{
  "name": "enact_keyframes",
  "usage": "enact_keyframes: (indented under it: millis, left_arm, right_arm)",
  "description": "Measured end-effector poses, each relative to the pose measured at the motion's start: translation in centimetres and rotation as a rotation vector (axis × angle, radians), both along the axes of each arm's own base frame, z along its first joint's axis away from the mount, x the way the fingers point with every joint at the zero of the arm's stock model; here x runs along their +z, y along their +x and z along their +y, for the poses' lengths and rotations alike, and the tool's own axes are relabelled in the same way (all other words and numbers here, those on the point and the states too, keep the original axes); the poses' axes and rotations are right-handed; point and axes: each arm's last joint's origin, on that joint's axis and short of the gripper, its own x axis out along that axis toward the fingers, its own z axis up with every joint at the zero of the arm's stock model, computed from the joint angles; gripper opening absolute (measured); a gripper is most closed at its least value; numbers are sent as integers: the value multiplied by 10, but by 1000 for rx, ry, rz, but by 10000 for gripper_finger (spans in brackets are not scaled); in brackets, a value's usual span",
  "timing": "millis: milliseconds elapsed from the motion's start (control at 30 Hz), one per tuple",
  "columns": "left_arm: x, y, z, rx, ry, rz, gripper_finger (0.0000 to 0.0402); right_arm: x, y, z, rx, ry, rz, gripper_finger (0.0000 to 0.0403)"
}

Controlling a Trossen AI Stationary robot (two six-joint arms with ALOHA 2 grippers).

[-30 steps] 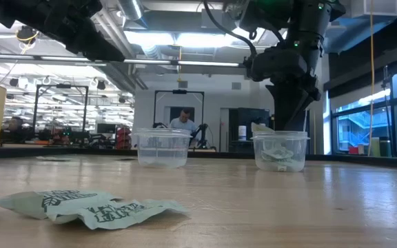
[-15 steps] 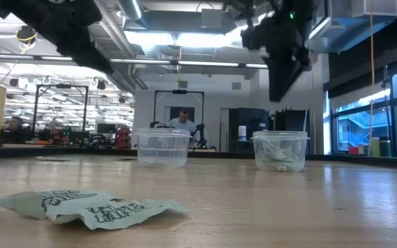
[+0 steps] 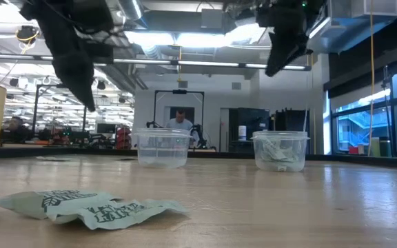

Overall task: Pick and place Stevia / Truvia into bins
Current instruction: Put the stevia packet into the left transparent container

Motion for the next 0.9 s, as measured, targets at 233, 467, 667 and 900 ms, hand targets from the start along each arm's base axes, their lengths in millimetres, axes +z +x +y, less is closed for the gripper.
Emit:
enact_keyframes:
  millis: [233,467,667,900]
  left_arm:
    - [-10,10,17,136,-83,61,172]
    - [-25,2,24,256,-175,246,157]
    - [-37,8,26,245,-195,317,157]
    - [-53,17,30,303,-223,368,159]
  right_arm:
    - [5,-21,-16,159,24,-282,116]
    - [-1,-28,-15,157,43,-293,116]
    - [-10,-29,-15,142,58,-278,116]
    - [-20,-30,-15,146,57,-271,116]
